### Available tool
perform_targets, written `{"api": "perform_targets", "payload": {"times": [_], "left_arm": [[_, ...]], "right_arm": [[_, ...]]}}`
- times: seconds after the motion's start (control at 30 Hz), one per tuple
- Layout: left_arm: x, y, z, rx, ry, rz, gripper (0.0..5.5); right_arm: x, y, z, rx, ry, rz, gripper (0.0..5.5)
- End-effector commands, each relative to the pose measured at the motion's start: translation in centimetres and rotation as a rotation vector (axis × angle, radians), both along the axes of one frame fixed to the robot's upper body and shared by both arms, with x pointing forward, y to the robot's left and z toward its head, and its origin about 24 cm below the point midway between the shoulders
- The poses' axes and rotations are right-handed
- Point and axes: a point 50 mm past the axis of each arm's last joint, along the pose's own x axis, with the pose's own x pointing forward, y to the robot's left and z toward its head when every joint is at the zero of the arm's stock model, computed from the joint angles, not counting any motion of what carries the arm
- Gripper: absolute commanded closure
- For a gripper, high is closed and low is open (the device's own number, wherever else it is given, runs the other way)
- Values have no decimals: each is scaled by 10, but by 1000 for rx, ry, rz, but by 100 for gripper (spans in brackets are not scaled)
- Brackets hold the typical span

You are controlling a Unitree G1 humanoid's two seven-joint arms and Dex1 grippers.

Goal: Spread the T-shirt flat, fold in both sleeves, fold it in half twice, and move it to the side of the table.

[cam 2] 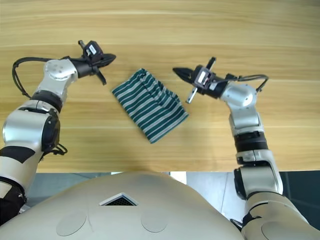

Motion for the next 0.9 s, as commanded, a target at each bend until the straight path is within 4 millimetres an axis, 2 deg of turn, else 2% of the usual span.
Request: {"api": "perform_targets", "payload": {"times": [0.03, 0.1, 0.23, 0.3, 0.4, 0.53, 0.67, 0.77, 0.9], "left_arm": [[-1, 2, 7, -74, -50, -17, 550], [-2, 6, 11, -123, -74, -8, 550], [-3, 16, 17, -220, -98, 14, 550], [-3, 17, 18, -234, -100, 17, 550], [-4, 17, 18, -245, -105, 17, 550], [-1, 13, 21, -258, -113, 14, 550], [0, 10, 21, -268, -121, 13, 550], [0, 11, 22, -273, -127, 21, 550], [0, 12, 22, -274, -132, 28, 550]], "right_arm": [[10, 2, 20, 87, -57, -48, 548], [11, 13, 20, 130, -34, -12, 548], [-3, 65, -5, 102, 60, 198, 548], [-9, 81, -16, 73, 106, 273, 548], [-9, 95, -30, 42, 167, 321, 548], [2, 102, -44, 38, 259, 270, 548], [29, 88, -63, -35, 335, 7, 548], [43, 54, -84, -242, 332, -229, 548], [41, 10, -94, -407, 283, -355, 548]]}}
